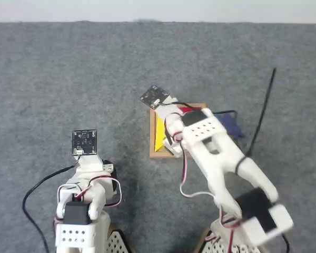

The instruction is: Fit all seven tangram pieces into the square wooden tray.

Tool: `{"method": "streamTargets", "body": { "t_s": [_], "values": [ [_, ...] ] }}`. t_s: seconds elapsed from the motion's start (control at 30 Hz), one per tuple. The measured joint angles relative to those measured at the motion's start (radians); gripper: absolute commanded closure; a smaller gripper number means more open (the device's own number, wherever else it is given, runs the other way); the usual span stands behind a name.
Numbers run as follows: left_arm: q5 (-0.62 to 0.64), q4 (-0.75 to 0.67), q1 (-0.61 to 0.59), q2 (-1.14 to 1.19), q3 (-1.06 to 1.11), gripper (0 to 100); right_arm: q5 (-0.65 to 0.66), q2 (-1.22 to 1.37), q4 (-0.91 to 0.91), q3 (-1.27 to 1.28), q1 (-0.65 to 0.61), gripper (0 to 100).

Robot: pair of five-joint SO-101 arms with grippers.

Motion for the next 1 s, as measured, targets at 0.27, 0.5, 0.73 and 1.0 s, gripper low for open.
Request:
{"method": "streamTargets", "body": {
  "t_s": [0.27, 0.5, 0.73, 1.0],
  "values": [
    [0.0, 0.0, 0.0, 0.0, 0.0, 99, 0.0, 0.144, 0.0, -0.086, -0.002, 98.5],
    [0.0, 0.0, 0.0, 0.0, 0.0, 99, 0.0, 0.146, 0.0, -0.089, -0.002, 85.3],
    [0.0, 0.0, 0.0, 0.0, 0.0, 99, 0.0, 0.146, 0.014, -0.089, -0.002, 84.8],
    [0.0, 0.0, 0.0, 0.0, 0.0, 99, 0.0, 0.146, 0.021, -0.089, -0.002, 80.5]
  ]
}}
